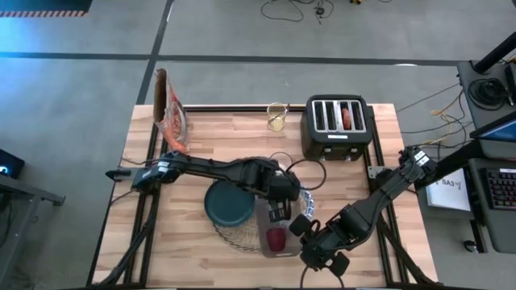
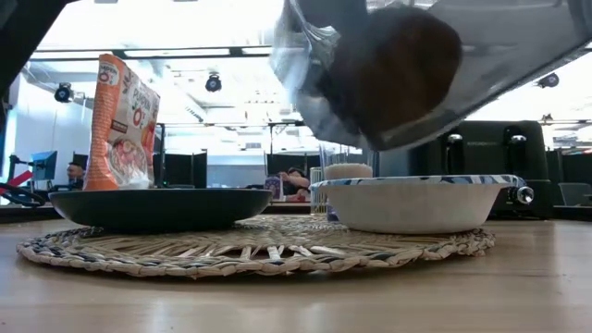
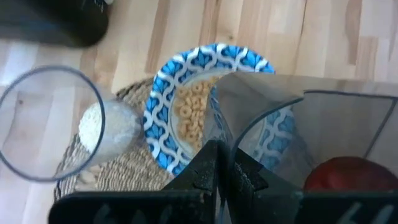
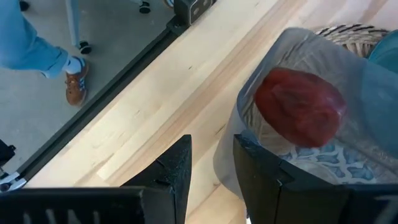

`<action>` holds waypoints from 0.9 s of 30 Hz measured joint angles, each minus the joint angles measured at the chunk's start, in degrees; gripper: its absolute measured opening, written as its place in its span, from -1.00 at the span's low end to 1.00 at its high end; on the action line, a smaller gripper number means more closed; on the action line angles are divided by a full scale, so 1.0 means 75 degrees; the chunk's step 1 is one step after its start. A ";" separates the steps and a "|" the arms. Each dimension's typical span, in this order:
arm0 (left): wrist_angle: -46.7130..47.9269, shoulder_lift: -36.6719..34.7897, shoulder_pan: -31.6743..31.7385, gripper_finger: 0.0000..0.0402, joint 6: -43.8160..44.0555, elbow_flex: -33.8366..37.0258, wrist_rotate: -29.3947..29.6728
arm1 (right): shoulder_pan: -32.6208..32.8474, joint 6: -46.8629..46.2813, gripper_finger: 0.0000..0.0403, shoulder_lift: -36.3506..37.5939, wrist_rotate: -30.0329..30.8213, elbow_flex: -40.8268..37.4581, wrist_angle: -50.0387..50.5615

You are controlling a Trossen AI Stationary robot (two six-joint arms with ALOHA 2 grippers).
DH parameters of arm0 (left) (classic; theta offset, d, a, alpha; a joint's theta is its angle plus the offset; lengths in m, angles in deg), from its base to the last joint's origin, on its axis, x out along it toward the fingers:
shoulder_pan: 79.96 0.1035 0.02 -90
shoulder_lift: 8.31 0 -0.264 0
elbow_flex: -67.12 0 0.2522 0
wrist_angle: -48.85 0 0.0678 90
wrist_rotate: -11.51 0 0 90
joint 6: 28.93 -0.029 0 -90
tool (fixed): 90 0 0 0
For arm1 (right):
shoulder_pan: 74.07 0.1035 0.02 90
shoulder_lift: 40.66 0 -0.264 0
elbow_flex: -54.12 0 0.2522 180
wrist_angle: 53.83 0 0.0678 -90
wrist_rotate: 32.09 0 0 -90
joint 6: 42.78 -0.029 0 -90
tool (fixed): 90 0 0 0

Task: Arrange a breakfast setting
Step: Move the black bin to the bottom right of the table

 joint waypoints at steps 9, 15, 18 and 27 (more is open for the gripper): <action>0.0100 0.0000 -0.0105 -1.00 0.0066 0.0001 -0.0020 | 0.0029 0.0332 -0.46 -0.0040 0.0448 0.0268 -0.0013; 0.0051 -0.0004 -0.0191 -1.00 -0.0132 0.0006 -0.0005 | 0.0028 0.0680 -0.46 -0.0110 0.0465 0.0261 0.0041; 0.0084 -0.0006 -0.0216 -1.00 -0.0209 -0.0055 -0.0005 | 0.0028 0.0679 -0.46 -0.0161 0.0411 0.0258 0.0297; -0.0041 -0.0015 -0.0325 -1.00 -0.0445 -0.0143 0.0001 | 0.0028 0.1160 -0.46 -0.0289 0.0496 0.0258 0.0370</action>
